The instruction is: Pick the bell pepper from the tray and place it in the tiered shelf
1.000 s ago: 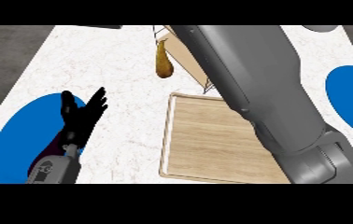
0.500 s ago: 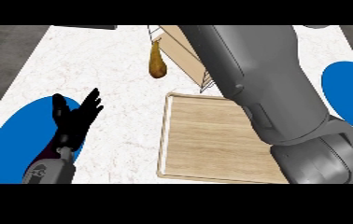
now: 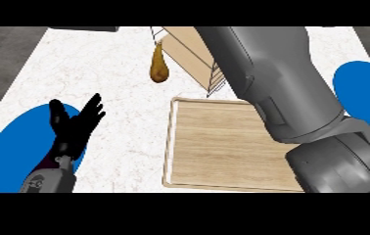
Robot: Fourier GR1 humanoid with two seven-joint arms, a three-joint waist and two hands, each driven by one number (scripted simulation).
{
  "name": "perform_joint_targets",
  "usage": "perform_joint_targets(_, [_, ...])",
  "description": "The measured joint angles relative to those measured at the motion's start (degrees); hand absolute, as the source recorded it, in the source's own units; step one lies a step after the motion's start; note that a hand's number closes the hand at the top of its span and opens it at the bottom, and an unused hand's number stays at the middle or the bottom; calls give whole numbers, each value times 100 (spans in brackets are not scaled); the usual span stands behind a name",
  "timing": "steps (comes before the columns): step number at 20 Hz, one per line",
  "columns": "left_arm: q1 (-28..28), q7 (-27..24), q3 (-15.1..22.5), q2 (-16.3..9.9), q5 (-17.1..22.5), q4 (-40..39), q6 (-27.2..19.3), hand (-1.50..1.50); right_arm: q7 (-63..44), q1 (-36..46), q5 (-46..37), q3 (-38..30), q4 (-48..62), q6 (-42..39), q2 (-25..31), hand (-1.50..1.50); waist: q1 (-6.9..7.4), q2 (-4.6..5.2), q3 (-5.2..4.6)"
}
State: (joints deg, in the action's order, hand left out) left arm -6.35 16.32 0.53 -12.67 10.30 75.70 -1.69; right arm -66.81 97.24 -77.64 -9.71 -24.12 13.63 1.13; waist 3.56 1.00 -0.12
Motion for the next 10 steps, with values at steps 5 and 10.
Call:
perform_joint_targets(5, [30, -12, -73, -44, 30, -20, 46, 0, 115, -8, -136, -147, 240, 200, 12, 150, -43, -5, 0])
perform_joint_targets(10, [-1, 33, -73, -31, 31, 13, 56, 0, 284, -17, -240, -290, 456, 497, 23, 150, -11, 19, -1])
